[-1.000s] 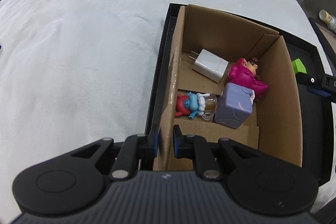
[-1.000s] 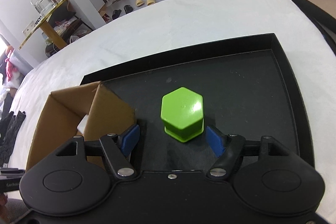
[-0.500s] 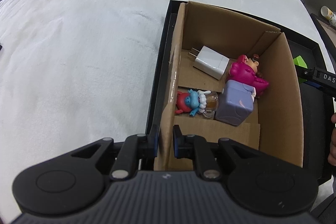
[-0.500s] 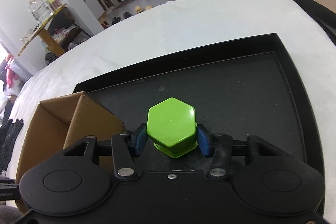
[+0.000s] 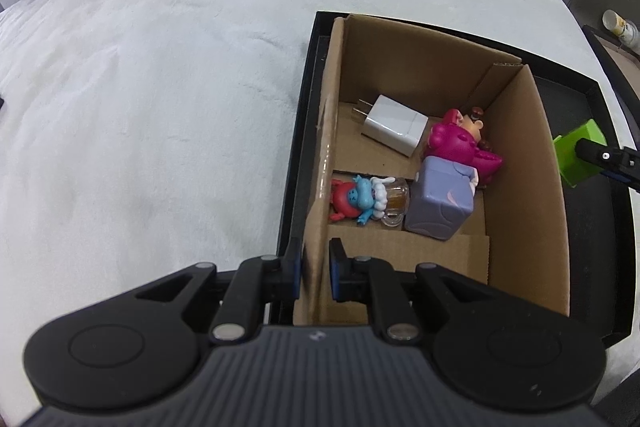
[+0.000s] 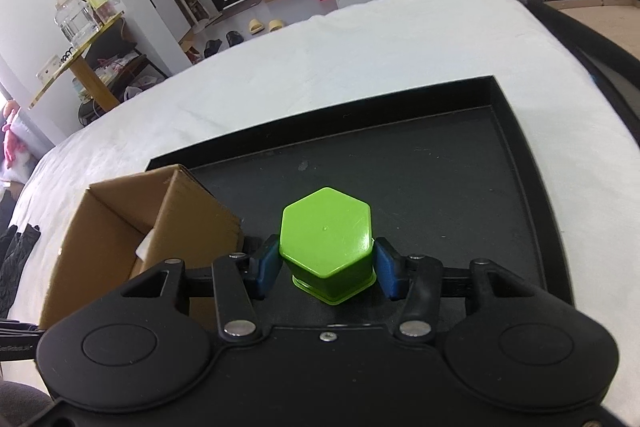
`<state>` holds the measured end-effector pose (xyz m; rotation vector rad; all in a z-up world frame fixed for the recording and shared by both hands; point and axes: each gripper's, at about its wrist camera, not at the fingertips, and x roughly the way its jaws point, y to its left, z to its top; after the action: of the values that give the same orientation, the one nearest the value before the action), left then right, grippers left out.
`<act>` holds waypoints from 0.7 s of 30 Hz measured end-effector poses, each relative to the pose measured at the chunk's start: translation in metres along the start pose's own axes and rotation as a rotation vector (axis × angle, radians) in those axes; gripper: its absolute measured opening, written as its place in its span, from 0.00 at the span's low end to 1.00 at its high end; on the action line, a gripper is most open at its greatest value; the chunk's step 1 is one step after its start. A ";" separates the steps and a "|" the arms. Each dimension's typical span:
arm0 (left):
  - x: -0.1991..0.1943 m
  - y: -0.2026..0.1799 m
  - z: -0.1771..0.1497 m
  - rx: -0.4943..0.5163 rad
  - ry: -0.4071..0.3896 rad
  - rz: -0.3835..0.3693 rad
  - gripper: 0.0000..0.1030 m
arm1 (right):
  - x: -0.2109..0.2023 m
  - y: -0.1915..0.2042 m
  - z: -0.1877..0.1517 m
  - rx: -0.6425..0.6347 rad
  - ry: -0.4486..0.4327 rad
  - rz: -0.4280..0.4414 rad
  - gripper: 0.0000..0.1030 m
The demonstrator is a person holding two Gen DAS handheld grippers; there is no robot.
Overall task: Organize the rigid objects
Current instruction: 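Carry the green cup with the right gripper over the box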
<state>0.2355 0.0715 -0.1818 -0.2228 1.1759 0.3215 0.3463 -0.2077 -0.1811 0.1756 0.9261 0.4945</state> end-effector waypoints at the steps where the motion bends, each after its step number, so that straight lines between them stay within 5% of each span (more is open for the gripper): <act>1: -0.001 0.000 0.000 0.004 -0.003 0.001 0.12 | -0.004 0.000 0.000 0.006 -0.003 0.005 0.47; 21: -0.006 0.011 -0.005 0.007 -0.024 -0.038 0.09 | -0.055 0.029 0.003 -0.042 0.010 0.005 0.47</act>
<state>0.2250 0.0789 -0.1781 -0.2340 1.1481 0.2861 0.3120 -0.2087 -0.1291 0.1377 0.9240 0.5198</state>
